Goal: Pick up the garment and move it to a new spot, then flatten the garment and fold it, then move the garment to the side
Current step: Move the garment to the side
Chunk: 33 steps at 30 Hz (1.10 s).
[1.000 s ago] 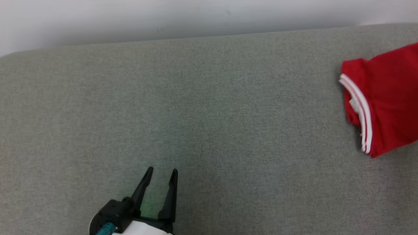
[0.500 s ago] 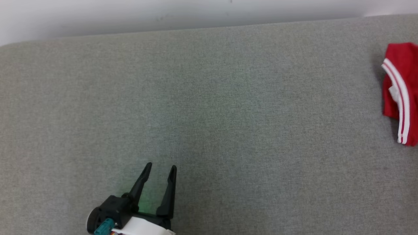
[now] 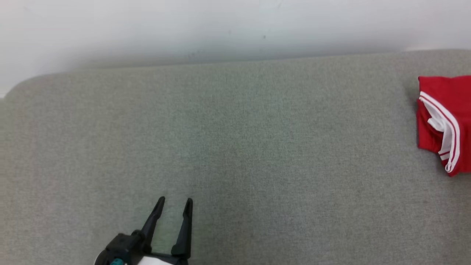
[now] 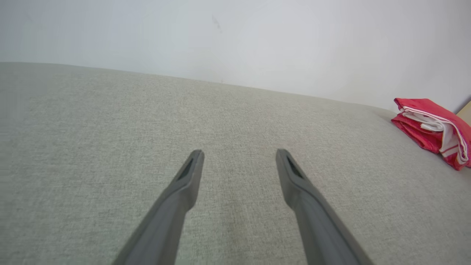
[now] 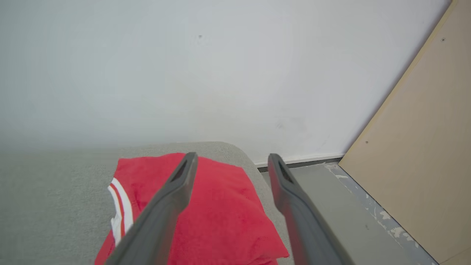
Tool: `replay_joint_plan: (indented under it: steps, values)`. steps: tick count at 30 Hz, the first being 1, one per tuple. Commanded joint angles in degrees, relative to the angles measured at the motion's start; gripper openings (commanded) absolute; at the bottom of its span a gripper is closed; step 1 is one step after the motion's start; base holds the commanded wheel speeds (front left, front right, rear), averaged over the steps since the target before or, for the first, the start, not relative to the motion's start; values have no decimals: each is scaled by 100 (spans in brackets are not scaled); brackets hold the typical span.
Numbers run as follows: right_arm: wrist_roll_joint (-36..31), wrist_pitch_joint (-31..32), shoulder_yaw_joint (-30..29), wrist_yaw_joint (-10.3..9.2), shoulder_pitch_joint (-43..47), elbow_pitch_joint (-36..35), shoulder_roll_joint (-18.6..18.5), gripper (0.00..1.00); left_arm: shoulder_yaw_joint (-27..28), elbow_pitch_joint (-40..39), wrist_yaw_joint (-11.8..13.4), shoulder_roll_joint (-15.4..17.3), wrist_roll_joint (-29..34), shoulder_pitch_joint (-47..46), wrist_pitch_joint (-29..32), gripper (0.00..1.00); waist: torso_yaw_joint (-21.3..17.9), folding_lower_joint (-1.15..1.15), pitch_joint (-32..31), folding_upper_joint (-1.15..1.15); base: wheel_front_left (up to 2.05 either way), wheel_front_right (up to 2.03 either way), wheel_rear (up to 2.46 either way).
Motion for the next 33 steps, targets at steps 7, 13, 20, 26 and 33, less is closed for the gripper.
replay_joint_plan:
  steps: [7,13,20,26,33]
  values:
    - [27,-1026,492,-14,1369,-855,403,100,238,-124,202,21,-141,501,-9,100,75,0,-799,0,0,0,0]
    - [138,-1674,731,-15,2480,-1232,965,100,442,-316,281,24,-23,874,-9,100,146,0,-1197,0,0,0,0]
    - [33,-2096,983,-15,3409,-1323,1596,100,561,-254,381,23,-31,1166,-9,100,218,0,-1405,0,0,0,0]
    - [-31,-2211,1250,-15,3874,-1050,1918,100,644,-243,426,23,-106,1373,-9,100,218,0,-1578,0,0,0,0]
    - [-183,-2225,1294,-15,4013,-966,2034,100,695,-240,373,23,-102,1437,-9,100,223,0,-1682,0,0,0,0]
